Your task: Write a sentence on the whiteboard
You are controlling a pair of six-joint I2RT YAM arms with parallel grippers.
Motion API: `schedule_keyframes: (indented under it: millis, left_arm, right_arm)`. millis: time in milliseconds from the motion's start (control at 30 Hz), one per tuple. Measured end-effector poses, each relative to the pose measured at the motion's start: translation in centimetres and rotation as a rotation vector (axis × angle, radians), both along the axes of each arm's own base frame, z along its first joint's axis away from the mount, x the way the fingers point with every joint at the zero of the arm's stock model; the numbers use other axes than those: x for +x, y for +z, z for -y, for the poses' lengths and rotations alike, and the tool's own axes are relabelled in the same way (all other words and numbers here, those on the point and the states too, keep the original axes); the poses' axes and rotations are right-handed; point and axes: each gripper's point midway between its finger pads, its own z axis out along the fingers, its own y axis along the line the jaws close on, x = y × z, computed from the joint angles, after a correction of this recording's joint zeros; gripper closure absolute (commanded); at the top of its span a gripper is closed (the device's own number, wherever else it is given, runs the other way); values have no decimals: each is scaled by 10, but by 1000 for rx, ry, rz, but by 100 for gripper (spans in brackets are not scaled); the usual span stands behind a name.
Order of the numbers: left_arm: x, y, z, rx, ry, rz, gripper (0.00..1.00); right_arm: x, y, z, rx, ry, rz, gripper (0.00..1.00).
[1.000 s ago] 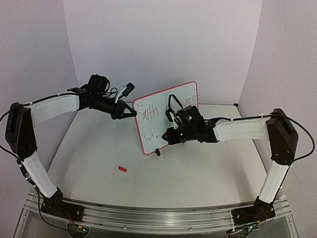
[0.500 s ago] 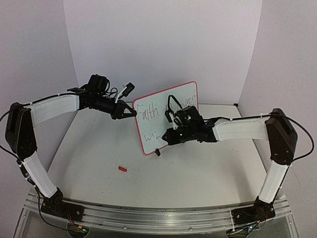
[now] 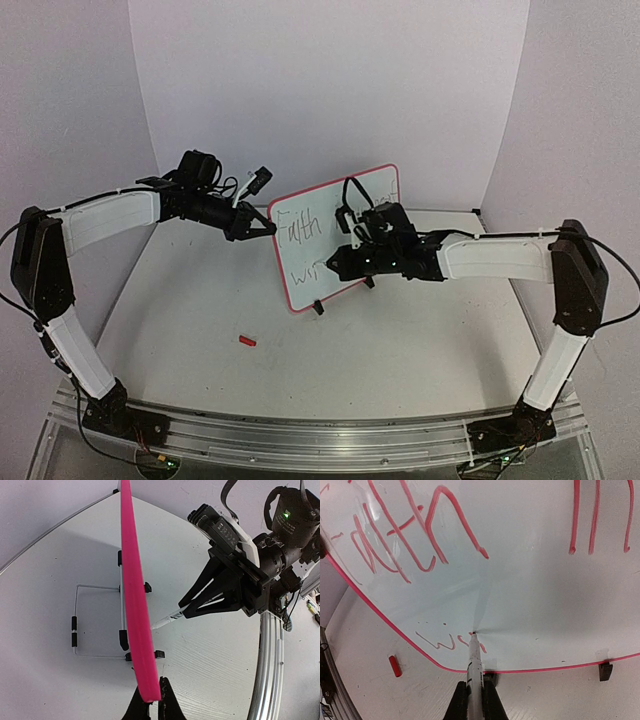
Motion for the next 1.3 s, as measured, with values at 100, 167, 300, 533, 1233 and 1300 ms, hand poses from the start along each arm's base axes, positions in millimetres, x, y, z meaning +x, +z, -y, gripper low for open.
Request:
schedule_keyframes:
  millis: [100,167,300,533,1233,1300]
  left_arm:
    - [0,0,0,0,0,0,100]
    - [0,0,0,0,0,0,100]
    - [0,0,0,0,1,0,100]
    - [0,0,0,1,2,0,100]
    - [0,0,1,4,3,2,100]
    - [0,0,1,4,3,2,100]
  right_arm:
    - [2,1,1,-3,-8,6,100]
    - [2,1,2,-5,-14,8,100]
    - [3,1,3,-10,-22,12,100]
    - [6,0,5,-19,-38,17,100]
    - [3,-25,20,-66,-91,-15,100]
    - [3,-26,20,-68,-94,-18,100]
